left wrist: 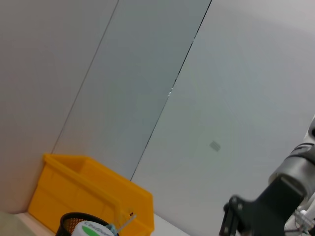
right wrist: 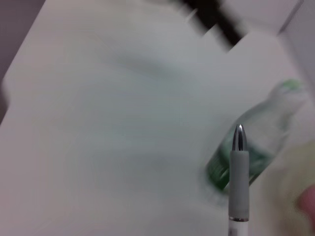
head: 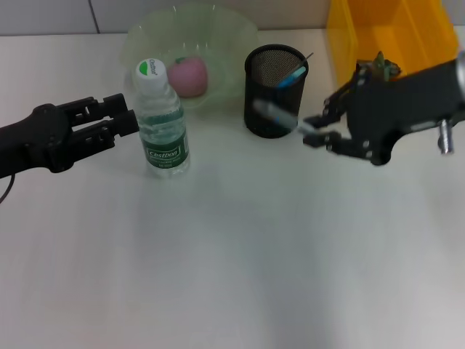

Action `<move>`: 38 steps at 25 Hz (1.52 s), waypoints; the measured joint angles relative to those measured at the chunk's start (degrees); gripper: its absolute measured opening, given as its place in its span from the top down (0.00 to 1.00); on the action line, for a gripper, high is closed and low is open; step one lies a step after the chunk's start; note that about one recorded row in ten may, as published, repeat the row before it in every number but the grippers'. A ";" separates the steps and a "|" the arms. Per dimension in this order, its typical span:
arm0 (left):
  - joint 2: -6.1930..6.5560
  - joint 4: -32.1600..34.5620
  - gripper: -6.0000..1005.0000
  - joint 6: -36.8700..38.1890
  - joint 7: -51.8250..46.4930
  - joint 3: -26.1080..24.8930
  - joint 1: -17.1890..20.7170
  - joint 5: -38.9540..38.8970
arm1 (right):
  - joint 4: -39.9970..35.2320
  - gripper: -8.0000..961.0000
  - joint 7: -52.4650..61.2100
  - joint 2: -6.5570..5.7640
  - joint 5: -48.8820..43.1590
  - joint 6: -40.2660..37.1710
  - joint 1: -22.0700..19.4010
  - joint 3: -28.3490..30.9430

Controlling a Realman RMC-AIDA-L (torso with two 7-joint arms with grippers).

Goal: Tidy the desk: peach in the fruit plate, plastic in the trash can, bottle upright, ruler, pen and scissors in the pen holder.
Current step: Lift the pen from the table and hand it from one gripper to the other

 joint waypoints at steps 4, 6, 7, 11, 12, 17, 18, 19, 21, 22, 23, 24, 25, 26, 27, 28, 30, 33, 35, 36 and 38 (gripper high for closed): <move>0.17 0.03 0.50 0.02 0.44 -0.67 0.02 0.00 | 1.98 0.84 0.12 -0.20 8.30 1.66 -2.12 3.74; 0.16 0.04 0.50 0.09 1.81 -1.16 -0.03 -0.03 | 4.59 0.84 1.08 -0.23 13.99 3.74 -3.86 4.44; 0.16 0.04 0.50 0.09 1.81 -1.16 -0.03 -0.03 | 4.59 0.84 1.08 -0.23 13.99 3.74 -3.86 4.44; 0.18 0.04 0.50 0.28 2.95 -1.44 -0.43 -0.08 | 12.94 0.84 4.50 -0.30 26.28 6.41 -6.25 4.57; 0.21 0.04 0.50 0.32 3.05 -1.49 -0.50 -0.09 | 15.27 0.84 5.05 -0.34 28.82 6.42 -6.41 4.59; 0.28 0.08 0.50 0.46 3.10 -1.52 -0.58 -0.09 | 25.55 0.84 5.84 -0.41 40.23 4.33 -6.76 4.63; 0.28 0.10 0.50 0.50 3.10 -1.53 -0.59 -0.12 | 27.66 0.84 5.97 -0.40 42.42 3.95 -6.80 4.59; 0.28 0.11 0.50 0.53 3.10 -1.53 -0.59 -0.15 | 30.50 0.84 6.28 -0.36 45.43 3.48 -6.80 4.47; 0.28 0.13 0.50 0.63 3.10 -1.54 -0.60 -0.24 | 39.92 0.84 7.99 -0.35 54.38 2.11 -6.05 4.04; 0.28 0.13 0.50 0.63 3.10 -1.54 -0.60 -0.24 | 39.92 0.84 7.99 -0.35 54.38 2.11 -6.05 4.04; 0.24 0.13 0.50 0.64 3.10 -1.54 -0.60 -0.25 | 43.55 0.84 8.67 -0.36 57.07 1.31 -5.46 3.99; 0.18 0.13 0.50 0.64 3.10 -1.54 -0.60 -0.26 | 46.81 0.84 9.41 -0.37 59.47 0.28 -4.79 3.98; 0.12 0.13 0.50 0.64 3.09 -1.54 -0.61 -0.26 | 49.90 0.84 10.45 -0.37 61.63 -0.83 -4.02 3.96; -0.05 0.13 0.50 0.65 3.02 -1.54 -0.65 -0.26 | 54.61 0.84 12.47 -0.31 64.30 -2.33 -2.68 3.92; -0.05 0.13 0.51 0.65 3.02 -1.54 -0.65 -0.26 | 54.61 0.84 12.47 -0.31 64.30 -2.33 -2.68 3.92; -0.13 0.13 0.51 0.65 2.99 -1.54 -0.70 -0.26 | 56.92 0.84 13.76 -0.26 65.59 -2.91 -1.93 3.90; -0.25 0.13 0.51 0.72 2.98 -1.54 -0.84 -0.26 | 62.15 0.84 16.00 -0.15 68.47 -4.52 0.00 3.87; -0.39 0.13 0.51 0.80 2.80 -1.53 -1.17 -0.26 | 69.52 0.84 18.18 -0.08 71.86 -7.64 3.38 3.86; -0.42 0.13 0.51 0.88 2.67 -1.53 -1.29 -0.26 | 72.72 0.84 20.07 0.03 73.51 -9.19 5.04 3.93; -0.45 0.13 0.51 1.13 2.44 -1.53 -1.61 -0.26 | 75.61 0.84 22.64 0.14 75.77 -10.59 6.10 4.00; -0.45 0.13 0.51 1.19 2.39 -1.53 -1.70 -0.26 | 76.82 0.84 23.90 0.18 76.99 -11.21 6.47 3.99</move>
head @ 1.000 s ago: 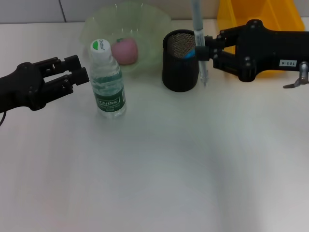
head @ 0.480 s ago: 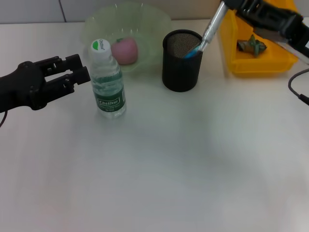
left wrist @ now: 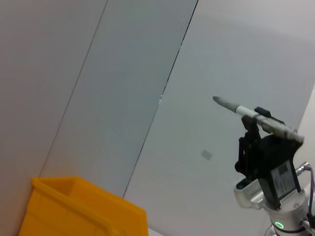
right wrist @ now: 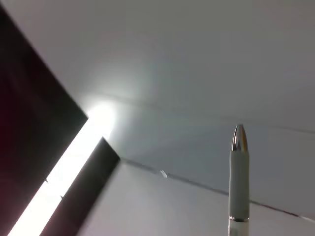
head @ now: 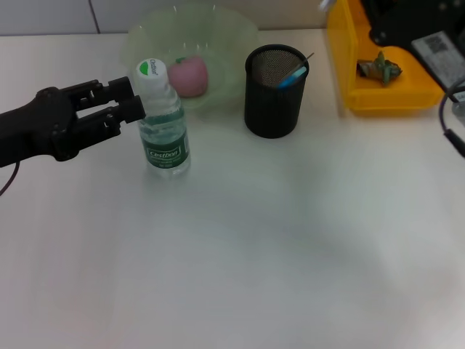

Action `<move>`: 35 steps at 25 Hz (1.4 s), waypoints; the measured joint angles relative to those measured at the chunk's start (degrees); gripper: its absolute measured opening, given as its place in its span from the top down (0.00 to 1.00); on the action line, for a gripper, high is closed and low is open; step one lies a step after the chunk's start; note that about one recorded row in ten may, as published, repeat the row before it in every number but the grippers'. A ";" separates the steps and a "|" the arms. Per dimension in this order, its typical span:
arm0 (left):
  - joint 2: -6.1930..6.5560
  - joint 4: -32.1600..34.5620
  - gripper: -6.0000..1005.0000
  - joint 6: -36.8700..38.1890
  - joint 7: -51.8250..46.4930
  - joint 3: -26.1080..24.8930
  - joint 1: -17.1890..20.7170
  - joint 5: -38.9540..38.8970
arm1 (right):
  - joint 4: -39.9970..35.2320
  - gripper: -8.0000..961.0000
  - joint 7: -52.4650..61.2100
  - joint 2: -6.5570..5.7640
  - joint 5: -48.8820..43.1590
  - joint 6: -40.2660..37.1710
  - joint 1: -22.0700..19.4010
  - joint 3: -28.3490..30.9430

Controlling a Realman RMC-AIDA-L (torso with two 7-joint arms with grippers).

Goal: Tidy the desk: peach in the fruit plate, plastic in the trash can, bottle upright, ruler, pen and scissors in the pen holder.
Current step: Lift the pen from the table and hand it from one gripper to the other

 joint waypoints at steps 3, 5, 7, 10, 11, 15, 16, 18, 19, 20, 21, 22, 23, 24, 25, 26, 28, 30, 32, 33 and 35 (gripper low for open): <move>-0.01 0.08 0.51 0.18 -0.67 0.00 -0.49 0.01 | 5.06 0.84 7.73 0.03 5.40 -2.32 0.98 0.41; -0.01 0.27 0.51 0.19 -1.07 0.01 -0.65 0.01 | 6.01 0.84 10.53 0.03 6.79 -2.34 1.01 0.53; -0.06 0.66 0.51 0.18 -1.64 0.00 -1.02 0.01 | 6.90 0.84 15.71 0.03 8.91 -1.40 0.81 0.60; -0.18 0.77 0.51 0.18 -1.76 0.00 -1.58 0.01 | 7.63 0.84 22.69 0.03 11.16 0.77 0.48 0.68; -0.22 0.77 0.51 0.18 -1.76 0.00 -1.75 0.01 | 7.82 0.84 24.63 0.03 12.12 1.28 0.37 0.72; -0.45 0.81 0.51 0.07 -1.76 0.00 -2.49 0.01 | 7.00 0.84 27.21 0.01 15.89 1.65 0.34 0.78; -0.46 0.83 0.51 -0.04 -1.75 -0.01 -2.54 0.01 | 6.27 0.84 26.81 0.01 16.23 1.68 0.33 0.78; -0.51 1.04 0.51 -0.23 -1.73 -0.19 -2.84 0.00 | 3.42 0.84 24.08 -0.25 16.18 1.71 0.30 0.48; -0.51 1.04 0.51 -0.23 -1.73 -0.19 -2.84 0.00 | 3.42 0.84 24.08 -0.25 16.18 1.71 0.30 0.48; -0.51 1.14 0.51 -0.24 -1.72 -0.27 -2.96 0.00 | 2.61 0.84 22.95 -0.35 15.99 1.71 0.30 0.27; -0.50 1.23 0.51 -0.25 -1.73 -0.39 -3.13 -0.07 | 1.41 0.84 21.03 -0.46 15.61 1.71 0.33 0.03; -0.47 1.33 0.51 -0.28 -1.73 -0.46 -3.25 -0.20 | 0.33 0.84 19.07 -0.52 15.20 1.71 0.33 -0.12; -0.41 1.60 0.51 -0.29 -1.94 -0.48 -3.39 -0.33 | -0.64 0.84 16.81 -0.56 14.64 1.71 0.20 -0.16; -0.37 1.75 0.51 -0.31 -2.18 -0.49 -3.50 -0.38 | -1.55 0.84 14.51 -0.57 13.95 1.71 0.02 -0.18; -0.32 2.06 0.51 -0.32 -2.76 -0.49 -3.69 -0.42 | -2.20 0.84 12.39 -0.68 13.16 1.71 -0.30 -0.20; -0.25 2.35 0.51 -0.33 -3.38 -0.49 -3.91 -0.42 | -2.82 0.84 10.00 -0.84 12.18 1.71 -0.60 -0.21; 0.08 2.80 0.51 -0.30 -5.10 -0.43 -4.44 -0.44 | -4.69 0.84 3.86 -1.56 8.79 1.89 -1.71 0.05; 0.17 2.90 0.51 -0.23 -5.42 -0.45 -4.55 -0.46 | -5.25 0.84 2.59 -1.71 7.87 2.00 -2.11 0.19; 0.31 3.30 0.51 -0.13 -6.28 -0.54 -4.68 -0.48 | -5.86 0.84 0.80 -1.87 7.03 2.07 -2.95 0.36; 0.31 3.43 0.51 -0.15 -6.49 -0.54 -4.72 -0.49 | -5.93 0.84 0.30 -1.93 6.98 2.07 -3.29 0.36; 0.32 3.63 0.51 -0.23 -6.78 -0.54 -4.74 -0.50 | -5.95 0.84 -0.34 -1.97 6.95 2.02 -3.76 0.35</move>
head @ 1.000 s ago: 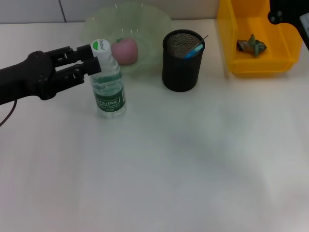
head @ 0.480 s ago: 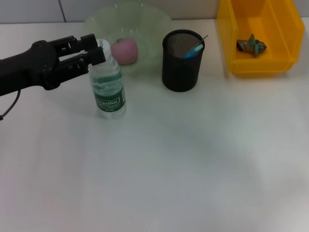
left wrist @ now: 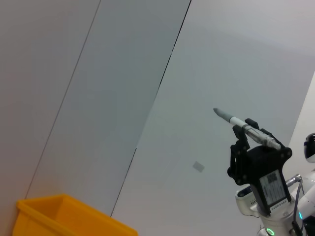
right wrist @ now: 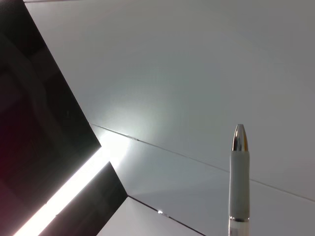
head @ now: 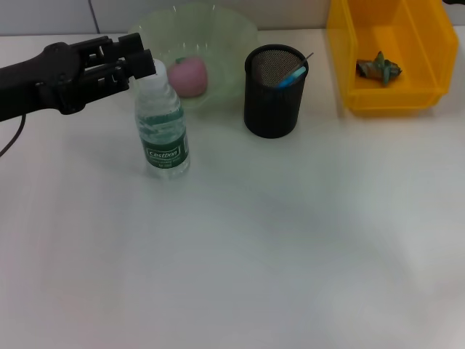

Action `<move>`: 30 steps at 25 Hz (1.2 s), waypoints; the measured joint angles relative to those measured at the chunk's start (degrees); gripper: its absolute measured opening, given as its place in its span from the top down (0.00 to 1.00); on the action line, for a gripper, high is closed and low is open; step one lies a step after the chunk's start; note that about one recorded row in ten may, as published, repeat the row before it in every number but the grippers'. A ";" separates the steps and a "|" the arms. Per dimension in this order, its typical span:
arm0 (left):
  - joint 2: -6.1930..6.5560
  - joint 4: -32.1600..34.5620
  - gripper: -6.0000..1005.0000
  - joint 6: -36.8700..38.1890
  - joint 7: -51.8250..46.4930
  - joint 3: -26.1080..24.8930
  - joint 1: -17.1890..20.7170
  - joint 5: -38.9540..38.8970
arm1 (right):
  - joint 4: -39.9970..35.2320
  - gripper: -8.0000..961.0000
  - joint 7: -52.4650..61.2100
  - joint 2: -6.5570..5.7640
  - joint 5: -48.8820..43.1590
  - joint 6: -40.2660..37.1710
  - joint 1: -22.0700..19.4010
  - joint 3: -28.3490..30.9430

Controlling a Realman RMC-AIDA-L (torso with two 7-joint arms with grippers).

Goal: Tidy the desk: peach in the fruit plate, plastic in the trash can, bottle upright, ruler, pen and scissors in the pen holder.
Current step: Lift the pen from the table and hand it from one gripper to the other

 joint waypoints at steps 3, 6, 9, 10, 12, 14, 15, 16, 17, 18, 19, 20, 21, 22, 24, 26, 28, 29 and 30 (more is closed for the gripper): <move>0.02 0.22 0.51 0.05 -0.11 0.01 -0.19 -0.01 | -0.14 0.84 -0.53 -0.12 -0.05 -0.17 -0.65 -0.11; 0.03 1.11 0.51 0.04 -1.10 0.25 -0.50 -0.02 | -0.94 0.84 -0.70 -0.34 -1.37 -0.45 -0.91 -0.31; -0.34 2.08 0.51 -0.04 -1.76 0.32 -0.77 -0.03 | -1.18 0.84 -1.89 0.34 -2.17 -0.67 -1.49 -0.06; -0.54 2.21 0.51 -0.08 -1.81 0.25 -0.89 -0.03 | -1.18 0.84 -2.60 0.67 -2.11 -0.71 -1.70 0.00; -0.85 2.25 0.51 -0.16 -2.07 0.19 -1.21 -0.03 | -1.09 0.84 -4.97 1.32 -1.98 -1.22 -2.11 0.07; -1.00 2.25 0.51 -0.18 -2.21 0.20 -1.39 -0.03 | -0.62 0.84 -7.96 1.65 -1.96 -2.31 -2.10 -0.17; -1.29 1.94 0.51 -0.19 -2.38 0.31 -1.81 -0.33 | -0.20 0.84 -9.40 1.71 -1.96 -3.04 -1.88 -0.46; -1.37 1.46 0.51 -0.19 -2.41 0.35 -1.98 -0.78 | 0.34 0.84 -10.89 1.76 -1.96 -3.86 -1.57 -0.82; -1.40 0.76 0.51 -0.21 -2.43 0.42 -2.16 -1.36 | 0.94 0.84 -12.60 1.82 -1.97 -4.82 -1.21 -1.06; -1.40 0.76 0.51 -0.21 -2.43 0.42 -2.16 -1.36 | 1.51 0.84 -14.25 1.86 -1.97 -5.78 -0.84 -1.26; -1.42 -1.31 0.51 -0.10 -2.48 0.57 -2.68 -3.53 | 1.98 0.84 -15.86 1.90 -1.99 -6.66 -0.44 -1.42; -1.42 -1.61 0.51 -0.04 -2.49 0.60 -2.77 -3.92 | 2.38 0.84 -17.88 1.93 -2.08 -7.58 -0.08 -1.62; -1.44 -2.42 0.51 0.19 -2.53 0.74 -3.03 -5.12 | 2.70 0.84 -19.82 1.95 -2.13 -8.38 0.30 -1.92; -1.44 -2.90 0.51 0.42 -2.60 1.02 -3.24 -5.98 | 2.82 0.84 -21.72 1.97 -2.11 -8.90 0.61 -2.27; -1.49 -3.79 0.51 1.08 -2.96 2.11 -3.68 -8.10 | 2.97 0.84 -25.13 2.02 -1.98 -9.87 1.37 -3.07; -1.57 -4.52 0.51 1.43 -3.09 3.11 -4.02 -9.65 | 3.24 0.84 -26.83 2.02 -1.98 -10.59 2.31 -3.49; -1.61 -5.27 0.51 1.53 -3.09 4.13 -4.24 -11.15 | 3.68 0.84 -27.97 2.02 -1.95 -11.16 3.25 -3.80; -1.63 -6.23 0.51 1.48 -3.05 5.88 -4.50 -13.33 | 3.88 0.84 -28.40 2.02 -1.91 -11.34 3.68 -3.92; -1.65 -6.61 0.51 1.29 -2.96 6.99 -4.60 -14.54 | 3.98 0.84 -29.15 2.02 -1.88 -11.48 4.13 -3.98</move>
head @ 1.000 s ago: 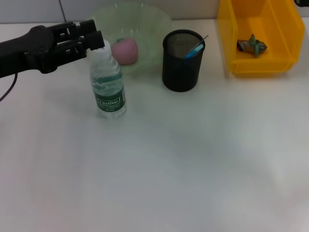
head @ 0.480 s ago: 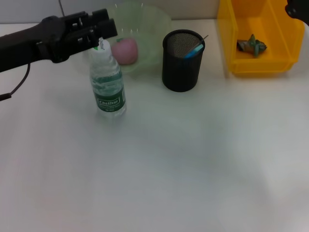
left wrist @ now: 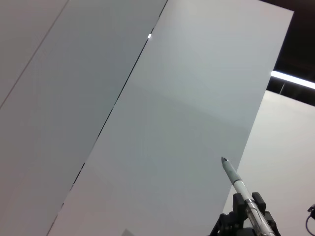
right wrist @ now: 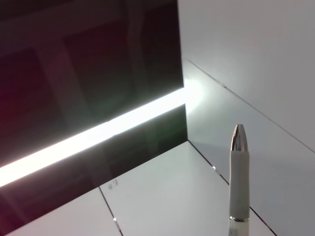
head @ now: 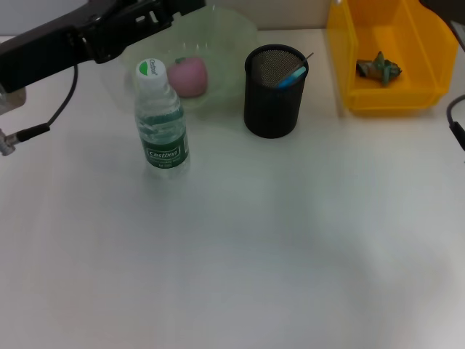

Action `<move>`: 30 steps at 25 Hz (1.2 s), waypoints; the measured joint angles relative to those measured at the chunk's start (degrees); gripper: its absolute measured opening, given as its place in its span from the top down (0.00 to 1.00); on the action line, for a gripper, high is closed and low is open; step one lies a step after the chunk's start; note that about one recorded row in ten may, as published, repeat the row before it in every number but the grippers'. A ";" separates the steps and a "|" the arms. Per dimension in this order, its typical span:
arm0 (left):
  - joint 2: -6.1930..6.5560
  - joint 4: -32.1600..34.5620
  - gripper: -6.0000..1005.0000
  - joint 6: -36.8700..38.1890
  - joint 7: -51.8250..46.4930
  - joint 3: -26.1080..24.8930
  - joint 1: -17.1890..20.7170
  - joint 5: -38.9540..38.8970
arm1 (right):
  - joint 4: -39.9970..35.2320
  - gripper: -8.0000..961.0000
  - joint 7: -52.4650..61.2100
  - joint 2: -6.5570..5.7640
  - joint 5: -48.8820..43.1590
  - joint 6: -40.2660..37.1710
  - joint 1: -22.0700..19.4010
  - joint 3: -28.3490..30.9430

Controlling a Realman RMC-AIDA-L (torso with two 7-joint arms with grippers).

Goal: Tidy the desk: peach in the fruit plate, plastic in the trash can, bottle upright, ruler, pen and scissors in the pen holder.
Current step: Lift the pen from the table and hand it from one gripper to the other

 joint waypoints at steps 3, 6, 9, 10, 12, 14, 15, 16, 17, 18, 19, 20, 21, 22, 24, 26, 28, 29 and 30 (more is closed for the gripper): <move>-0.08 -0.41 0.51 -0.19 0.16 0.83 -0.11 -0.92 | 0.15 0.84 -2.54 0.00 0.00 -0.14 1.11 -0.06; -0.16 -2.10 0.51 -0.25 0.46 1.33 -0.71 -1.96 | 0.28 0.84 -5.74 -0.01 0.00 -0.18 2.27 -0.14; -0.16 -3.28 0.51 -0.25 0.50 1.40 -1.32 -2.47 | 0.56 0.84 -8.58 -0.03 -0.05 0.04 3.65 -0.56; -0.17 -3.66 0.51 -0.22 0.52 1.44 -1.60 -2.63 | 0.79 0.84 -9.93 -0.03 -0.06 0.15 4.26 -0.90; -0.19 -4.43 0.51 0.01 0.58 1.50 -2.22 -2.94 | 1.20 0.84 -11.92 -0.03 -0.01 0.29 5.03 -1.41; -0.23 -5.33 0.51 0.26 0.63 1.54 -2.58 -3.33 | 1.64 0.84 -13.57 -0.03 -0.01 0.39 5.84 -1.52; -0.25 -5.83 0.51 0.40 0.69 1.57 -2.75 -3.62 | 1.93 0.84 -14.17 -0.03 -0.01 0.46 6.19 -1.53; -0.28 -6.60 0.51 0.70 0.86 1.63 -2.95 -4.17 | 2.38 0.84 -15.06 -0.03 -0.01 0.49 6.50 -1.54; -0.28 -6.83 0.51 0.85 0.99 1.65 -2.99 -4.42 | 2.61 0.84 -15.69 -0.03 -0.01 0.49 6.67 -1.54; -0.28 -7.01 0.51 1.01 1.09 1.72 -3.01 -4.64 | 2.83 0.84 -16.34 -0.03 -0.01 0.51 6.79 -1.48; -0.27 -7.23 0.51 1.29 1.26 1.89 -3.01 -4.95 | 2.88 0.84 -16.83 -0.03 -0.01 0.53 6.82 -1.39; -0.27 -7.23 0.51 1.29 1.26 1.89 -3.01 -4.95 | 2.95 0.84 -17.24 -0.03 -0.01 0.58 6.85 -1.25; -0.28 -7.38 0.51 1.63 1.37 2.24 -3.01 -5.42 | 2.99 0.84 -17.58 -0.03 -0.01 0.76 6.88 -1.15; -0.27 -7.45 0.51 2.00 1.41 3.23 -3.01 -6.40 | 3.01 0.84 -17.81 -0.03 0.00 1.01 6.94 -1.10; -0.25 -7.46 0.51 2.12 1.41 5.06 -3.01 -7.78 | 3.13 0.84 -18.38 -0.03 0.03 1.39 7.12 -1.06; -0.25 -7.47 0.51 2.12 1.41 5.63 -3.01 -8.08 | 3.37 0.84 -18.97 -0.03 0.05 1.50 7.36 -1.06; -0.25 -7.48 0.51 1.88 1.70 7.97 -3.15 -9.14 | 3.52 0.84 -19.17 -0.03 0.06 1.78 7.56 -1.14; -0.25 -7.48 0.51 1.72 1.90 8.44 -3.20 -9.43 | 3.57 0.84 -19.19 -0.03 0.06 2.00 7.68 -1.25; -0.25 -7.48 0.51 1.65 2.08 8.71 -3.28 -9.60 | 3.58 0.84 -19.21 -0.03 0.07 2.24 7.75 -1.37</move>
